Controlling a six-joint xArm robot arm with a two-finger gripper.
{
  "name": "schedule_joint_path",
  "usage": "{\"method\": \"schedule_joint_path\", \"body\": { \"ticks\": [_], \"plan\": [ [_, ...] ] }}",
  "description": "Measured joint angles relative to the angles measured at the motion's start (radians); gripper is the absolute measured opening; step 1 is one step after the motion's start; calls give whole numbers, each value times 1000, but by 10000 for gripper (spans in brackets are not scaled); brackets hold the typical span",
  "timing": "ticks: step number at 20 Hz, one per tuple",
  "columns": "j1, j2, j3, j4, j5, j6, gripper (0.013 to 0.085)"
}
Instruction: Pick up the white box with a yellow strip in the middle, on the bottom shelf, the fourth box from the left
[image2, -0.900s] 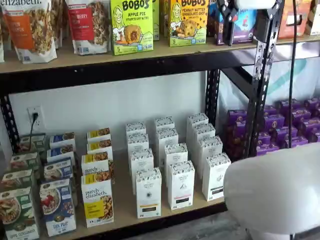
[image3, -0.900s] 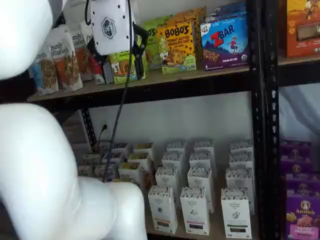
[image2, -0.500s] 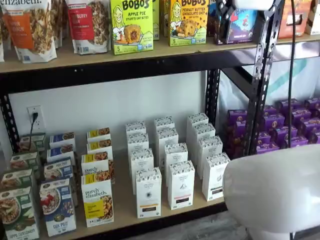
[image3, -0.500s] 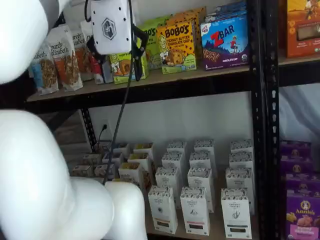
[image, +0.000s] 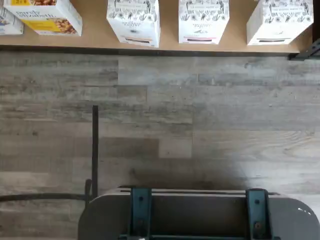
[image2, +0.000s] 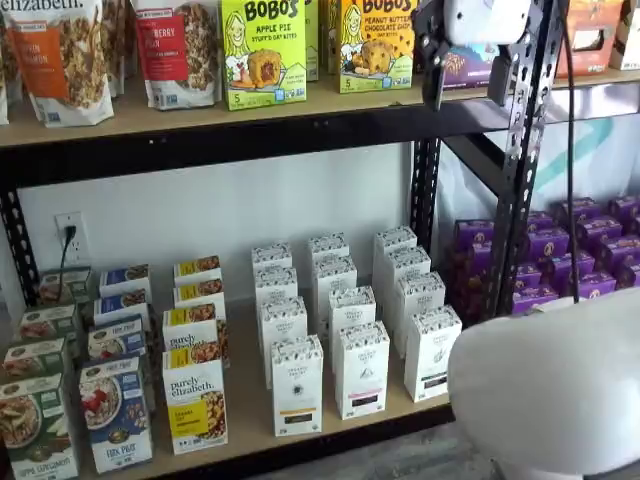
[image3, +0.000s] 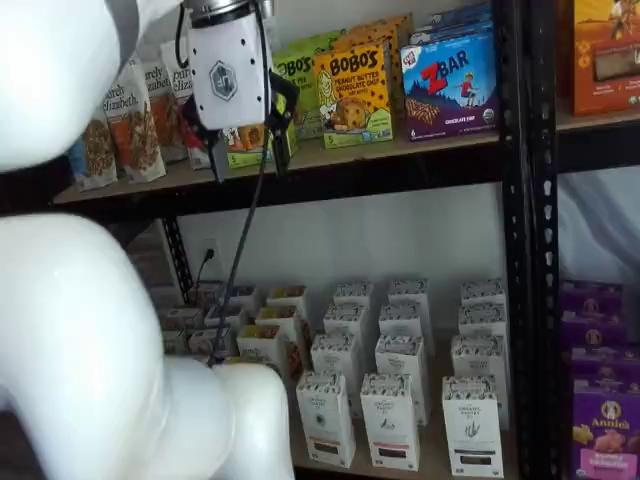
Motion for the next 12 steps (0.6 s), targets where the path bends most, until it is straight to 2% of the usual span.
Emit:
{"method": "schedule_joint_path", "body": {
  "ticks": [6,12],
  "plan": [
    [57,18,74,-10,-89,53,850],
    [82,40,145,-6,-170,76,850]
  ]
}}
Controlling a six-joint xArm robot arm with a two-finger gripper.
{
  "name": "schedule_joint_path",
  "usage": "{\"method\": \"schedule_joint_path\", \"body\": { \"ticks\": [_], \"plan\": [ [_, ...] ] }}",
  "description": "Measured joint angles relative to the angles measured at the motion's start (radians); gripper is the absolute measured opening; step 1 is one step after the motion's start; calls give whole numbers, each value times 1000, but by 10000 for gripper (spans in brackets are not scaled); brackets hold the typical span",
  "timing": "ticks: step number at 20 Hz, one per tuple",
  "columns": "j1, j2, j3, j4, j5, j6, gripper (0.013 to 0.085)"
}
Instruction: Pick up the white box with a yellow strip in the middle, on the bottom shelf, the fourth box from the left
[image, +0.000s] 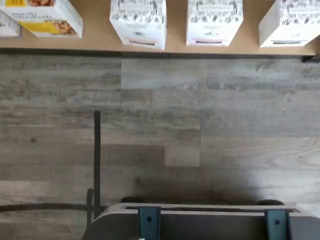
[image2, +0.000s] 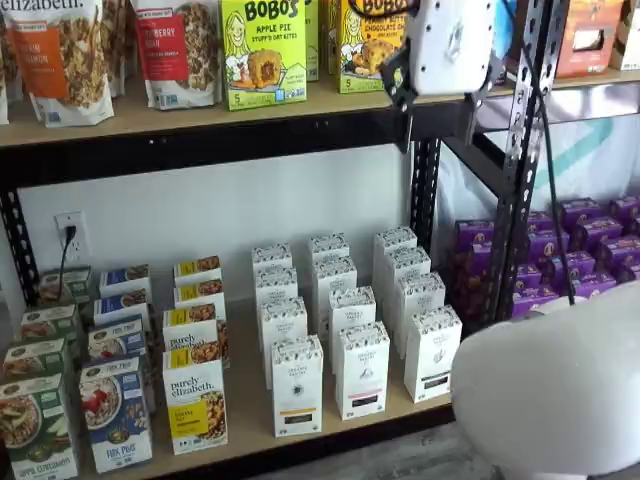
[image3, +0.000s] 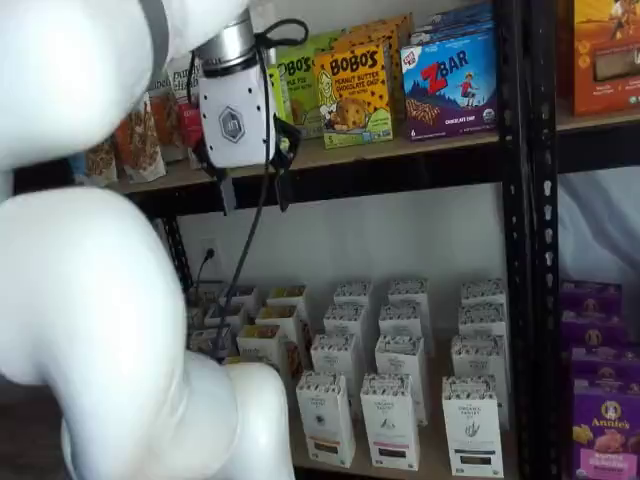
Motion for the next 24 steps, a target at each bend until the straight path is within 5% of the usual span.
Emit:
{"method": "schedule_joint_path", "body": {
  "ticks": [8,24],
  "plan": [
    [68,18,141,-3,-161,62,850],
    [218,230,294,-94,-501,234,850]
  ]
}}
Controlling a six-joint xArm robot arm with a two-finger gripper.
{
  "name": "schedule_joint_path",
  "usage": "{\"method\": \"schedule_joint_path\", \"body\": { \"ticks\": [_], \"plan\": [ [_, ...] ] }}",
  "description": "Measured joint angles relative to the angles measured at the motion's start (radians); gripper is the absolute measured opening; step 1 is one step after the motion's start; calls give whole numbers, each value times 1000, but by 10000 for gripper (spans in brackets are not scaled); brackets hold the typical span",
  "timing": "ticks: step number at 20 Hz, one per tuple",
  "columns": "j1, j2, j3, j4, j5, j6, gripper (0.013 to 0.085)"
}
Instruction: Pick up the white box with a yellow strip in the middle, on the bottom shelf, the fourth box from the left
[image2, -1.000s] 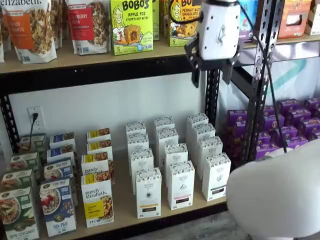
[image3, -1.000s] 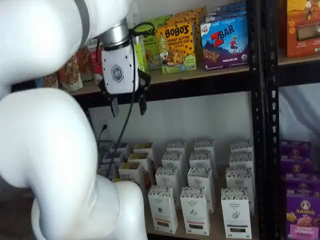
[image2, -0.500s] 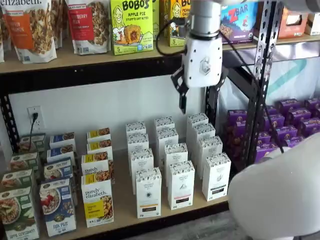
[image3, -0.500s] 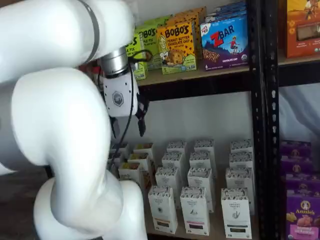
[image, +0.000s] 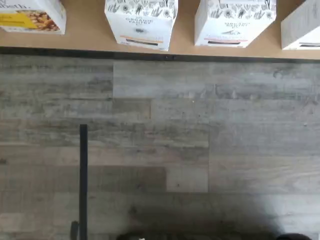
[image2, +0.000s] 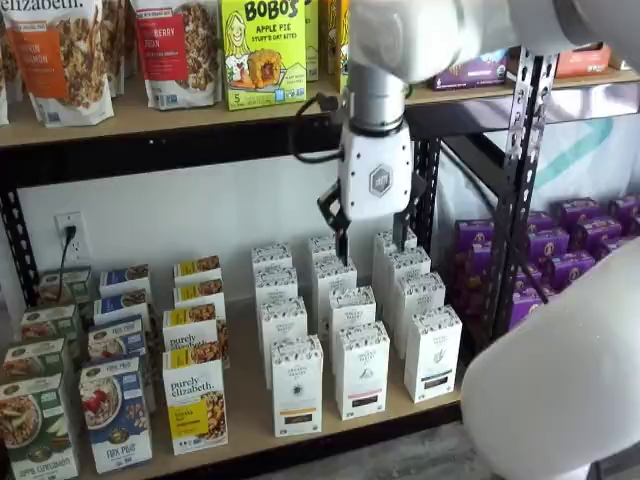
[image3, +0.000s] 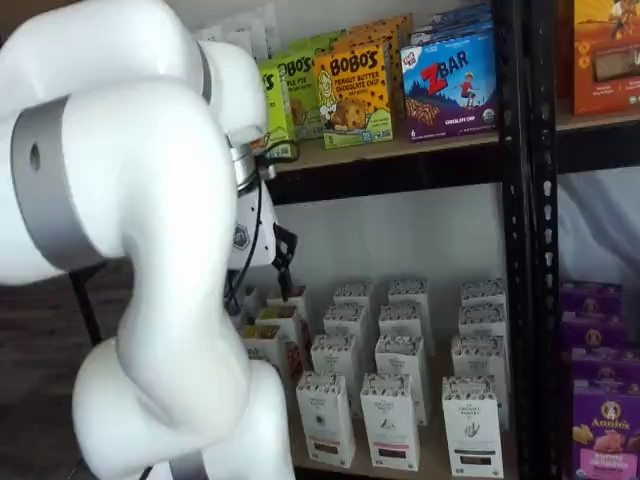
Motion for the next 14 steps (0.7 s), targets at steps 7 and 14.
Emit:
{"method": "schedule_joint_path", "body": {
  "ticks": [7,14],
  "plan": [
    [22,123,20,-12,-179,37,850],
    [23,273,-12,-27,-304,52,850]
  ]
}}
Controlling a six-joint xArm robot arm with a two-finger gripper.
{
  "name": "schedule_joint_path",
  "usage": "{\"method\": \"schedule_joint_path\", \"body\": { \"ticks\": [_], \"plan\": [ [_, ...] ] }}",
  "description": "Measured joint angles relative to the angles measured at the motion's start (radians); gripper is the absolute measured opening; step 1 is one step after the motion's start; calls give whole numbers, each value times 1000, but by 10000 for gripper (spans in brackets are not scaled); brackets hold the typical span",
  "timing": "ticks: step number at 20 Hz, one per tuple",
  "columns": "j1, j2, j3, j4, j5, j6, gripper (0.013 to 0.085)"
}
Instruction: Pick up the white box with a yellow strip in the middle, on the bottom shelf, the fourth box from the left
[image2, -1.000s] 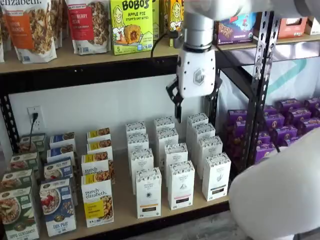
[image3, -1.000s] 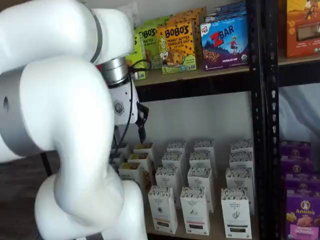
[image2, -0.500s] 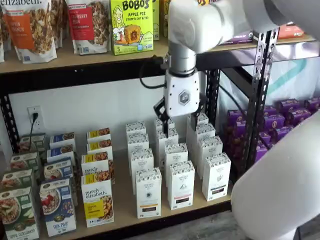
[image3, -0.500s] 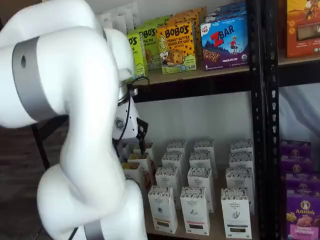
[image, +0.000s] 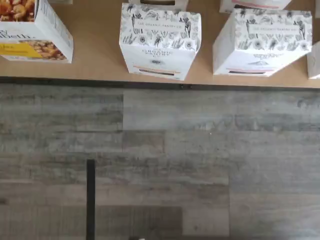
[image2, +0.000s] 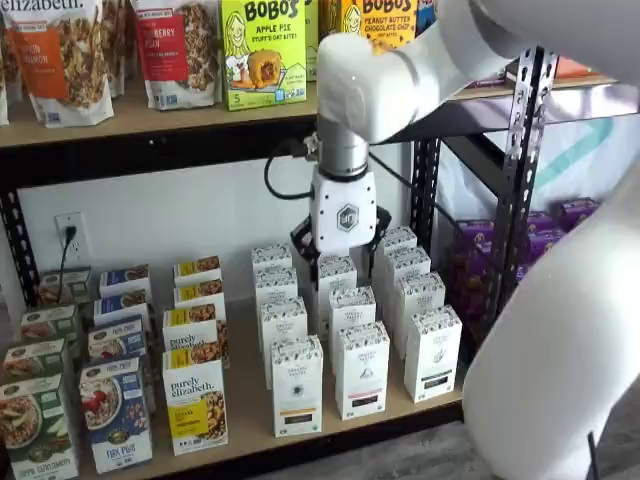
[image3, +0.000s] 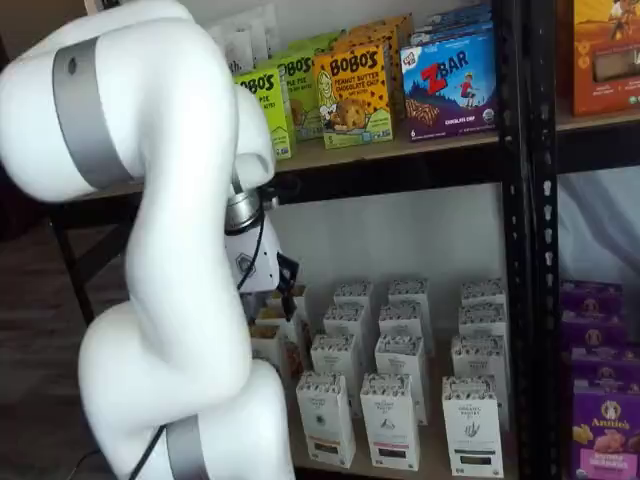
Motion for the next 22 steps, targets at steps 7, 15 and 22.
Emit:
{"method": "schedule_joint_path", "body": {
  "ticks": [7,15,22],
  "plan": [
    [-37,146,-31,41,-143,-61,850],
    [-45,282,-56,56,-260,-81,850],
    [-39,404,-74,30,-348,-52,850]
  ]
}}
